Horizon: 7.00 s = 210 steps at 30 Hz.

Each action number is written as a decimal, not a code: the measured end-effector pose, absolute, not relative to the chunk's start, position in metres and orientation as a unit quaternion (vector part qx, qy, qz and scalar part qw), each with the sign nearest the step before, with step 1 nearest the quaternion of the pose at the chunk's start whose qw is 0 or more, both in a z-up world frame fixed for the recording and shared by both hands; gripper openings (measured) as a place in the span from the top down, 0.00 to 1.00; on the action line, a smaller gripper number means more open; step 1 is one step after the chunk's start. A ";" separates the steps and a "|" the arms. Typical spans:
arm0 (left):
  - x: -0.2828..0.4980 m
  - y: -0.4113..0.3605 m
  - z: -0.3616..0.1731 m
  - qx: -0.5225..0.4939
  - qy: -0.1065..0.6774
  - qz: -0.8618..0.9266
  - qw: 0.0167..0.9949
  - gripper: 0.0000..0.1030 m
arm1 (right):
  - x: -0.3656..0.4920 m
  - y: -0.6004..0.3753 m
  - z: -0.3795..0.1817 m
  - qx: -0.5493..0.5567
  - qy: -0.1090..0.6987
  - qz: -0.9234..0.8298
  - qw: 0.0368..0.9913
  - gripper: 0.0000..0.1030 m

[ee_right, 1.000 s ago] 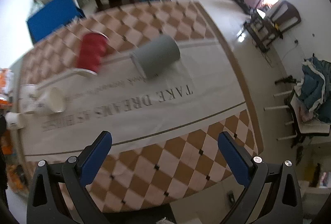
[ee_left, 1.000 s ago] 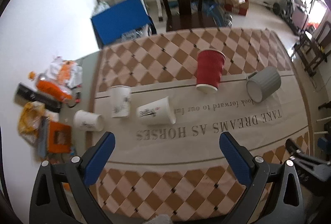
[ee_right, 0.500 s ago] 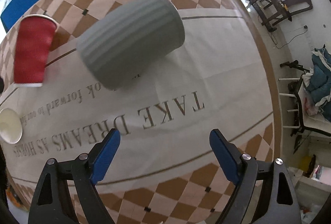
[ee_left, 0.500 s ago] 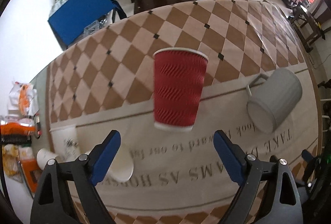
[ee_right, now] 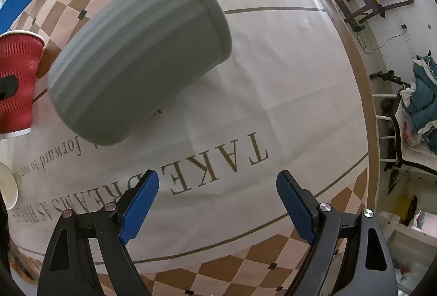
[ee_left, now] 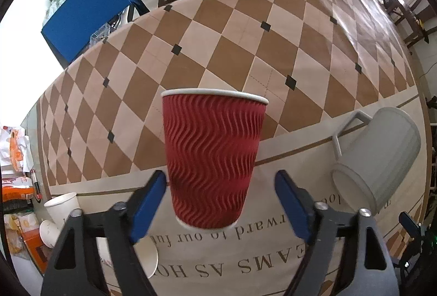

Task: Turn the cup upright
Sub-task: 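Reach the left tool to the upside-down red cup and close on it, then lift the red cup with the left tool and carry it toward the right tool, then grasp the red cup with the right tool while the left tool opens and releases it, then turn the red cup rim-up with the right tool, set it on the cloth, open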

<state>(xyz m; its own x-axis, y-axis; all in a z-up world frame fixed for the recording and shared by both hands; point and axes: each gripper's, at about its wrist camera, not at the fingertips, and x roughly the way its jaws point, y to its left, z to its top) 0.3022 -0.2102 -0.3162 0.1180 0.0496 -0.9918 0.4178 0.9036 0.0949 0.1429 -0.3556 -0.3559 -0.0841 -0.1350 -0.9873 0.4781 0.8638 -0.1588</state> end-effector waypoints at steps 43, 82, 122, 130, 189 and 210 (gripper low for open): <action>0.231 -0.145 -0.232 0.098 0.622 -0.092 0.772 0.33 | 0.117 -0.336 -0.306 0.098 0.679 -0.206 0.697 0.13; 0.097 -0.112 -0.332 -0.052 0.713 -0.047 0.697 0.31 | 0.030 -0.329 -0.343 0.067 0.677 -0.271 0.681 0.13; 0.073 -0.005 -0.236 0.066 0.593 0.060 0.800 0.00 | 0.056 -0.235 -0.284 0.098 0.685 -0.067 0.719 0.13; 0.075 0.039 -0.279 0.057 0.637 0.078 0.765 0.00 | 0.100 -0.162 -0.287 0.074 0.704 -0.023 0.706 0.13; 0.087 0.009 -0.336 0.057 0.675 0.025 0.735 0.00 | 0.058 -0.154 -0.304 0.043 0.485 -0.082 0.869 0.21; 0.025 -0.016 -0.159 0.059 0.585 -0.032 0.808 0.00 | -0.035 -0.182 -0.141 0.041 0.503 -0.161 0.848 0.00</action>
